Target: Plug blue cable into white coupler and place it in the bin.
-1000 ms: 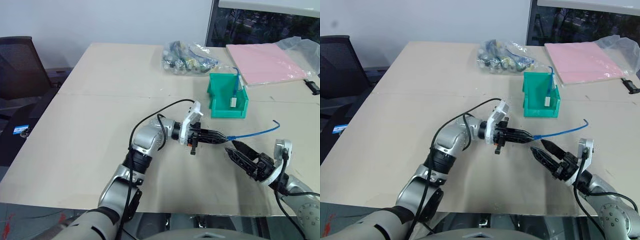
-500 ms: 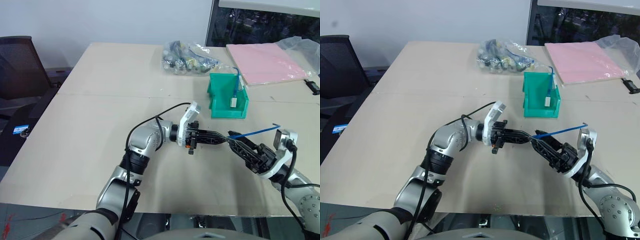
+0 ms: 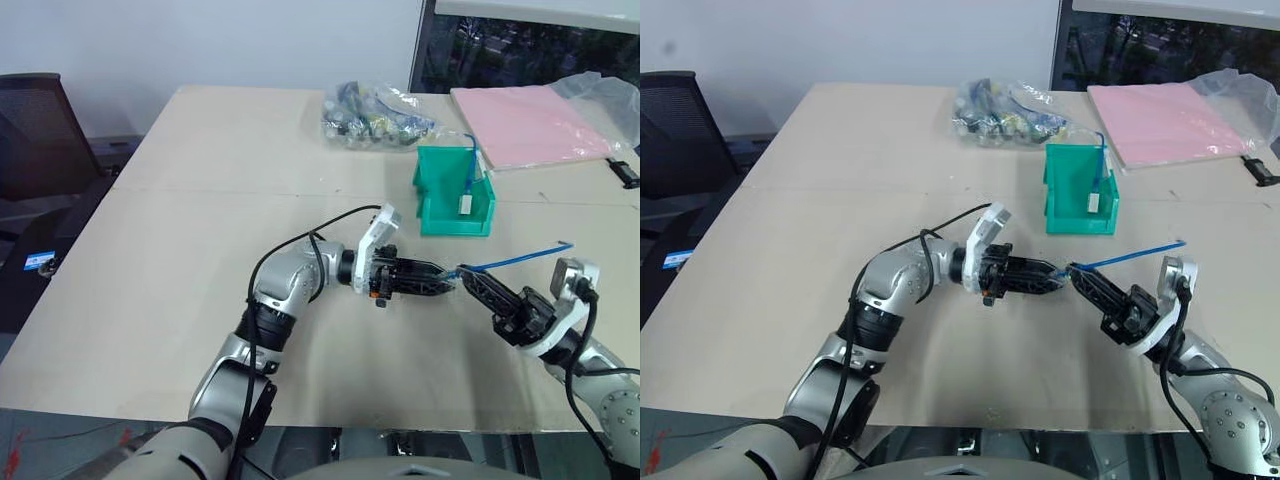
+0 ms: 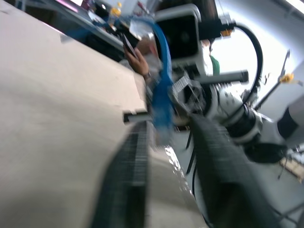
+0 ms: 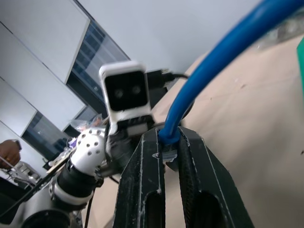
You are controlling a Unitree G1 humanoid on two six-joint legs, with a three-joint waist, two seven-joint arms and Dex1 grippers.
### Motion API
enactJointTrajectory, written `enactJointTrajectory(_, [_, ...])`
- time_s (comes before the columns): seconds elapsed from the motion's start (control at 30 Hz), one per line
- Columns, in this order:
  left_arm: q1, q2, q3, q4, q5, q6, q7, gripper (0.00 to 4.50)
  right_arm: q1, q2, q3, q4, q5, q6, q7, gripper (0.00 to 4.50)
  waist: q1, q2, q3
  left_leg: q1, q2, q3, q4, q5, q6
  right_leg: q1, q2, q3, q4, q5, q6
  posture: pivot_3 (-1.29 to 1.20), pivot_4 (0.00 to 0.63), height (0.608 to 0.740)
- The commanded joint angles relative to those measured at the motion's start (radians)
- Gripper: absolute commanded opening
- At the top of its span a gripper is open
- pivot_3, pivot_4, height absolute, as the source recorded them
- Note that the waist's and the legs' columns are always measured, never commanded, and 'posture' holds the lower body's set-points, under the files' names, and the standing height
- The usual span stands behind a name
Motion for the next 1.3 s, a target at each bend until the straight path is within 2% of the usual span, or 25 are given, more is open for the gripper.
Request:
enactJointTrajectory(0.03, [0.039,0.032,0.041,-0.173,-0.046,0.005,0.058,3.7,-0.017,-0.023,-0.057,0.017,0.017,-0.015,0.009,0.0,0.001,0.0,0.0,0.0,0.0,0.0,0.0,0.0,0.0,0.0,0.0,0.0,0.0,0.0,0.0,0.0,0.15,0.74])
enactJointTrajectory(0.07, [0.055,0.052,0.052,-0.226,-0.06,0.018,0.072,4.17,-0.024,-0.028,-0.065,0.025,0.017,-0.015,0.01,0.0,0.001,0.0,0.0,0.0,0.0,0.0,0.0,0.0,0.0,0.0,-0.001,0.0,0.0,0.0,0.0,0.0,0.15,0.74])
enactJointTrajectory(0.27, [0.174,0.173,0.193,-0.519,-0.143,0.094,0.239,4.17,-0.057,-0.051,-0.089,0.06,-0.008,-0.019,0.019,0.0,-0.001,0.001,0.0,0.0,0.001,0.0,-0.001,0.0,0.0,0.0,-0.003,-0.001,0.0,0.0,0.0,0.0,0.15,0.74])
enactJointTrajectory(0.37, [0.278,0.266,0.282,-0.649,-0.163,0.136,0.33,4.17,-0.073,-0.066,-0.087,0.064,-0.047,-0.03,0.023,0.0,0.0,0.001,0.0,0.001,0.001,0.0,-0.002,0.0,0.0,0.0,-0.003,-0.001,0.0,0.0,0.0,0.0,0.15,0.74])
enactJointTrajectory(0.47, [0.399,0.294,0.387,-0.744,-0.224,0.203,0.449,4.17,-0.081,-0.103,-0.051,0.073,-0.17,-0.074,0.06,0.0,-0.001,0.001,0.0,0.001,0.001,0.001,-0.002,0.0,0.0,0.0,-0.004,-0.001,-0.001,0.0,0.0,0.0,0.15,0.74])
enactJointTrajectory(0.5, [0.457,0.284,0.417,-0.774,-0.217,0.185,0.493,4.17,-0.084,-0.116,-0.036,0.081,-0.214,-0.092,0.076,0.0,0.0,0.001,0.0,0.001,0.001,0.001,-0.002,0.0,0.0,0.0,-0.004,-0.001,-0.001,0.0,0.0,0.0,0.15,0.74])
enactJointTrajectory(0.6, [0.678,0.309,0.39,-0.851,-0.055,0.004,0.526,4.17,-0.113,-0.124,-0.008,0.114,-0.276,-0.124,0.101,0.0,0.001,0.001,0.0,0.001,0.0,0.001,-0.002,0.0,-0.001,0.0,-0.005,-0.001,-0.002,0.0,0.0,0.0,0.15,0.74])
enactJointTrajectory(0.67, [0.773,0.282,0.339,-0.839,0.051,-0.097,0.597,4.17,-0.139,-0.112,0.005,0.137,-0.295,-0.135,0.108,0.0,0.001,0.001,0.0,0.001,0.0,0.002,-0.003,0.0,-0.001,0.0,-0.006,-0.001,-0.002,0.0,-0.001,0.0,0.15,0.74])
enactJointTrajectory(0.8, [0.82,0.195,0.264,-0.749,0.228,-0.261,0.756,4.17,-0.162,-0.104,0.025,0.161,-0.339,-0.156,0.123,0.0,0.012,0.001,0.001,0.001,0.0,0.001,-0.004,0.0,-0.001,0.0,-0.008,-0.002,-0.002,-0.002,-0.006,0.0,0.15,0.74])
enactJointTrajectory(0.97, [0.808,0.077,0.218,-0.655,0.337,-0.303,0.928,4.17,-0.144,-0.103,0.007,0.152,-0.353,-0.161,0.116,0.0,0.005,0.002,0.0,0.001,0.0,0.003,-0.005,0.0,-0.001,0.0,-0.011,-0.002,-0.004,-0.001,-0.007,0.0,0.15,0.74])
enactJointTrajectory(1.3, [0.668,0.035,0.119,-0.394,0.441,-0.424,0.945,4.17,-0.1,-0.085,0.005,0.101,-0.362,-0.167,0.072,0.0,0.003,0.002,0.0,-0.002,0.0,0.004,-0.009,0.0,-0.001,-0.005,-0.009,-0.003,-0.004,0.001,-0.003,0.0,0.15,0.74])
